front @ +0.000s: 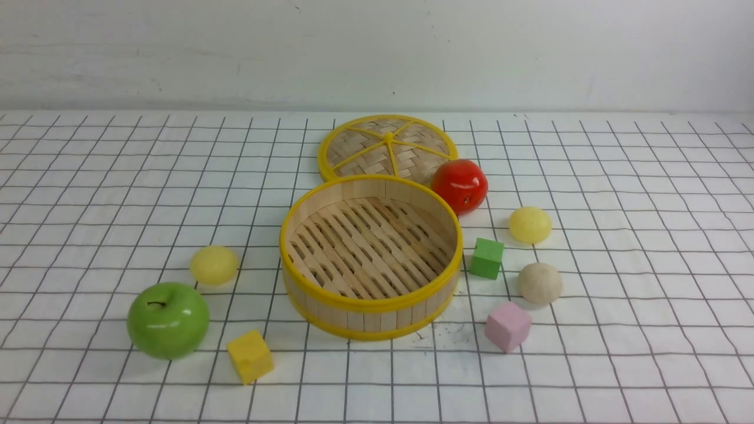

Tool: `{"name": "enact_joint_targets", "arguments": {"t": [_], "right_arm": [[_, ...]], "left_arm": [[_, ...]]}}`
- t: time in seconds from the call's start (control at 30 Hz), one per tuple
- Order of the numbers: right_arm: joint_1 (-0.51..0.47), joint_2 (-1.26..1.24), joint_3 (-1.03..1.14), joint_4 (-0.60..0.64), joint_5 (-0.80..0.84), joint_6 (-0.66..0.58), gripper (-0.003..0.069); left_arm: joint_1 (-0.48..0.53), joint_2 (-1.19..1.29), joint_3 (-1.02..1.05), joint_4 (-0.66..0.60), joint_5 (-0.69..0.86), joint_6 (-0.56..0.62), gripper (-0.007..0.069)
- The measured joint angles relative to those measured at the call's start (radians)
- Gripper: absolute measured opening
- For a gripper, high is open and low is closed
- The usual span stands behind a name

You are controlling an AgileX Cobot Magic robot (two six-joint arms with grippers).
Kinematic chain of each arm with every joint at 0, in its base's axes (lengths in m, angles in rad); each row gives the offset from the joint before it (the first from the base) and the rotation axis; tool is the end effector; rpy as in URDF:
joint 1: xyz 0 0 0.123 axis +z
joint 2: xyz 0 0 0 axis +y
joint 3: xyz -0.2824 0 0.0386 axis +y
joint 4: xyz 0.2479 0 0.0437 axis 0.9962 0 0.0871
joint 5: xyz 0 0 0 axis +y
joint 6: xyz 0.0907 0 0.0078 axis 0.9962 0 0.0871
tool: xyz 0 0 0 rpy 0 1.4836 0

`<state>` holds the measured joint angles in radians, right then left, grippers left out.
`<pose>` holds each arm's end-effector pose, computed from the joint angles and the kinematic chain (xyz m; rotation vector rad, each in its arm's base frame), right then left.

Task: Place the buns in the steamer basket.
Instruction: Use the left arm to grab a steamed stuffed bun

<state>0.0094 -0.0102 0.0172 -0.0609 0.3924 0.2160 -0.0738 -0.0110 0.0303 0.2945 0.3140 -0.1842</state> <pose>0.0520 -0.0016 0.1727 0.1573 1.8768 0.0940 0.0545 0.0042 0.1763 0.0897 1.8021 0.0973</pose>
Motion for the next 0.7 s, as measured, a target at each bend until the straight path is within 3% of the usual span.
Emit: {"name": "enact_joint_targets", "arguments": {"t": [0.27, 0.47, 0.6, 0.7], "right_arm": [[0.0, 0.0, 0.0, 0.0, 0.0, 0.0, 0.0241], [0.0, 0.0, 0.0, 0.0, 0.0, 0.0, 0.0241], [0.0, 0.0, 0.0, 0.0, 0.0, 0.0, 0.0241], [0.0, 0.0, 0.0, 0.0, 0.0, 0.0, 0.0241]], "left_arm": [[0.0, 0.0, 0.0, -0.011, -0.024, 0.0, 0.0238], [0.0, 0.0, 0.0, -0.236, -0.147, -0.075, 0.0238], [0.0, 0.0, 0.0, -0.488, -0.293, -0.222, 0.0238], [0.0, 0.0, 0.0, -0.565, -0.401, -0.255, 0.0238]]}}
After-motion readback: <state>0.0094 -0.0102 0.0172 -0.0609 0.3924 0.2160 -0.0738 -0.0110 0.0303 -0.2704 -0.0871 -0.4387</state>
